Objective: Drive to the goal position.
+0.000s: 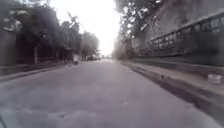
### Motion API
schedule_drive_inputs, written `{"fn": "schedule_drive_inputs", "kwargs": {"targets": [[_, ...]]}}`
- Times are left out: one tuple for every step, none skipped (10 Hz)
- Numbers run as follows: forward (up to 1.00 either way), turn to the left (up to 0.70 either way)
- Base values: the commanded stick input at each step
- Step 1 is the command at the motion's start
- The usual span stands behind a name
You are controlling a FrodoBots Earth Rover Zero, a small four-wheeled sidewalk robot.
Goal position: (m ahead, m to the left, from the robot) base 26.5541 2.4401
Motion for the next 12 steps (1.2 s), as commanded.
{"fn": "schedule_drive_inputs", "kwargs": {"targets": [[1.00, 0.00], [1.00, 0.00], [1.00, 0.00], [1.00, -0.05], [1.00, -0.32], [1.00, -0.40], [1.00, -0.25], [1.00, 0.00], [1.00, 0.00], [1.00, 0.00], [1.00, 0.00], [1.00, 0.00]]}}
